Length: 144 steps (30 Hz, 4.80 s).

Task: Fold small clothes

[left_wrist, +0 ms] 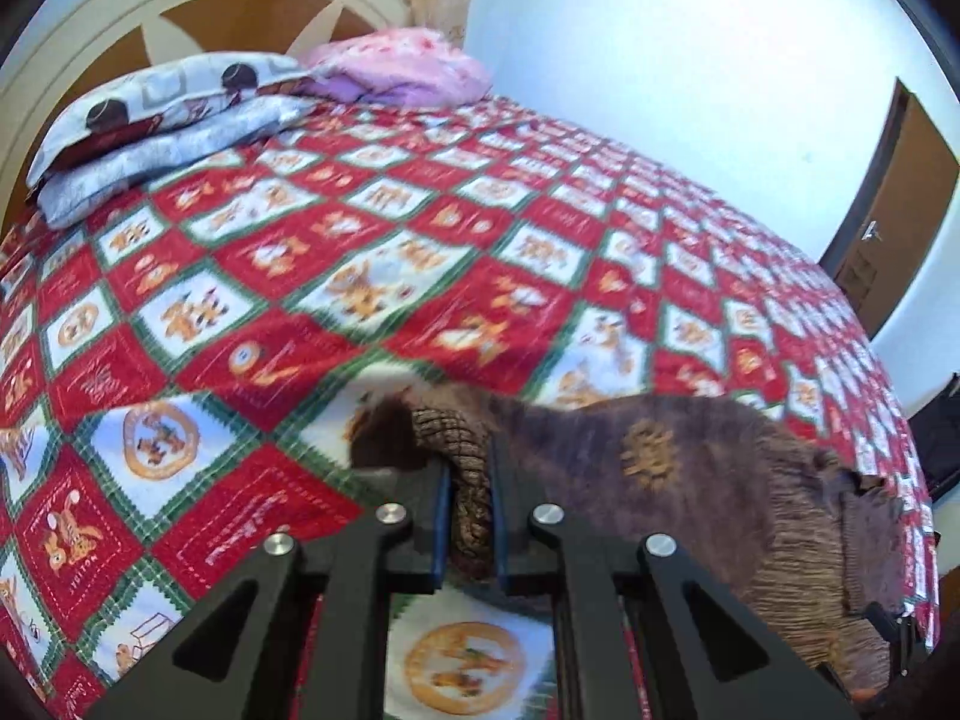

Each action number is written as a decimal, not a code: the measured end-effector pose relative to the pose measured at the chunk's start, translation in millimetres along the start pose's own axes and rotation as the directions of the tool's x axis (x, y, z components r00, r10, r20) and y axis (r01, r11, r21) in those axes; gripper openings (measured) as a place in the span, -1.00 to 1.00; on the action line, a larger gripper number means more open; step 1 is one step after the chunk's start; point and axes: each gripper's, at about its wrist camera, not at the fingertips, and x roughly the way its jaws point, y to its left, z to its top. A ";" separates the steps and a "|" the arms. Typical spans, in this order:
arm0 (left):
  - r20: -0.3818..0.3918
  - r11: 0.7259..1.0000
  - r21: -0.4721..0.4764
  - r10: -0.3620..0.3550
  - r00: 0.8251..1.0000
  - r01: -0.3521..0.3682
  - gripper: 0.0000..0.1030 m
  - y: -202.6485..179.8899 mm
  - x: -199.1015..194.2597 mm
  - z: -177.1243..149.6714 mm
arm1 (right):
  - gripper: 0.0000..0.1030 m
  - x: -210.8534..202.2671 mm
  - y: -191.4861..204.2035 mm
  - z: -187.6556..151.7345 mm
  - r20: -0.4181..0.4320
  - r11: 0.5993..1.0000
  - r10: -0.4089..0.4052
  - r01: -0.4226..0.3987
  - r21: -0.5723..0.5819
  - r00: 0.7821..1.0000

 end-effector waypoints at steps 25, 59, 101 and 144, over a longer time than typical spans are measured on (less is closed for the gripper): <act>0.081 0.932 0.216 -0.314 0.946 0.291 -0.78 -145.6 -76.7 7.7 | 0.70 -52.6 -96.9 -11.0 0.059 0.964 -0.058 0.041 0.262 0.997; -0.219 0.707 0.577 -0.348 0.911 0.409 0.01 -333.2 -24.0 -138.7 | 0.70 -64.6 -154.6 -78.1 0.029 0.886 -0.065 0.045 0.461 0.997; 0.012 0.899 0.436 0.039 0.999 -0.041 0.77 -165.5 37.7 -104.6 | 0.70 -3.1 -167.0 1.7 -0.172 0.872 -0.152 0.214 0.440 0.973; -0.011 0.922 0.386 -0.027 1.000 0.029 1.00 -153.6 34.9 -102.8 | -0.87 -2.6 -98.9 6.3 -0.114 0.933 0.072 -0.027 0.358 0.991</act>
